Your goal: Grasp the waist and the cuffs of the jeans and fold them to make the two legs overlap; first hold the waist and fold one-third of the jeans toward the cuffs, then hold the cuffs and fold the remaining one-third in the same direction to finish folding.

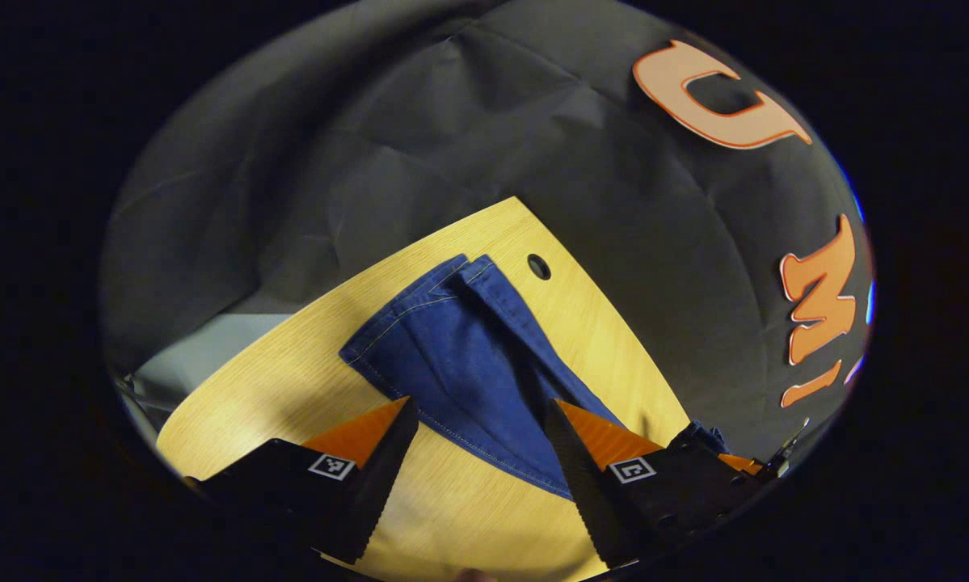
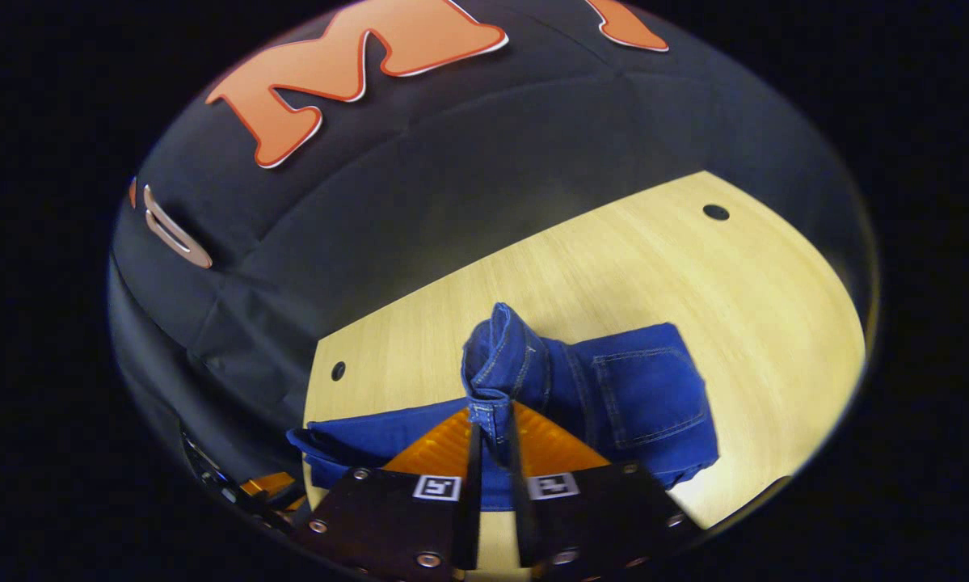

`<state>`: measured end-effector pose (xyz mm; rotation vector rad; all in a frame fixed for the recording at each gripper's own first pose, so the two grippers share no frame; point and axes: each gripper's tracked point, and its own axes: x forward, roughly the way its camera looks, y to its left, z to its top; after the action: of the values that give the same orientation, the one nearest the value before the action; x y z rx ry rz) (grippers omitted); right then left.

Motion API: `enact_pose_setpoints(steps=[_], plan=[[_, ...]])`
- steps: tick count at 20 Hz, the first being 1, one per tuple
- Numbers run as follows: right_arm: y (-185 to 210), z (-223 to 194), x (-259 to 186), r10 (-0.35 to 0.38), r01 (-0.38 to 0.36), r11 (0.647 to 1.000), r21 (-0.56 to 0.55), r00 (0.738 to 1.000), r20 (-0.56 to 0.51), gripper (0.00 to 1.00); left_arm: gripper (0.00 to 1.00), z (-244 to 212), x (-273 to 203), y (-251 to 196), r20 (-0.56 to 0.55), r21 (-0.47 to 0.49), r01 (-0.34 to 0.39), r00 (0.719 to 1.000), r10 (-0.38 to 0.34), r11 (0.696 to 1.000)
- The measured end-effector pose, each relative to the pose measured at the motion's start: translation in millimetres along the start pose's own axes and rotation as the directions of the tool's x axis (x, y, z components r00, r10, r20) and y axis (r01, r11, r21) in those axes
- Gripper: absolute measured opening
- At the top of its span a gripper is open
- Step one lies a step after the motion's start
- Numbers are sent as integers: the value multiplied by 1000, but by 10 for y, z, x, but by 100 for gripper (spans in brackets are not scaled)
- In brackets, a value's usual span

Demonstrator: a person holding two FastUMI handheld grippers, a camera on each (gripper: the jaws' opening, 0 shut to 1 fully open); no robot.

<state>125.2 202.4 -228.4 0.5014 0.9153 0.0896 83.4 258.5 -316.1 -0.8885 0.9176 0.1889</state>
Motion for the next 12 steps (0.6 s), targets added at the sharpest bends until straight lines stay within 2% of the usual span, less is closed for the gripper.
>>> enact_pose_setpoints(steps=[1,3,4,6,7,8,9,12], plan=[[77,-18,-24,9,-9,1000,10,1000,-4,25,98,11,9,24,-2,1,-2,1000,2,1000],[149,23,7,11,-11,1000,0,999,35,36,98,110,11,6,6,9,12,1000,-12,1000],[168,14,7,7,-7,1000,2,999,35,51,98,107,29,17,-5,12,15,1000,-15,1000],[188,37,-21,3,-4,1000,8,999,42,63,98,29,114,75,-49,-21,8,999,-9,1000],[137,68,-60,-5,4,1000,2,999,54,76,98,-21,166,102,-66,-61,17,998,-21,998],[117,115,-93,-5,5,1000,-5,998,69,74,98,-55,221,123,-83,-116,30,996,-39,993],[103,152,-165,-9,10,1000,-12,996,86,86,98,-67,301,155,-94,-165,27,995,-43,986],[3,303,-395,-29,33,999,-23,990,140,89,98,-168,436,280,-122,-245,16,991,-47,969]])
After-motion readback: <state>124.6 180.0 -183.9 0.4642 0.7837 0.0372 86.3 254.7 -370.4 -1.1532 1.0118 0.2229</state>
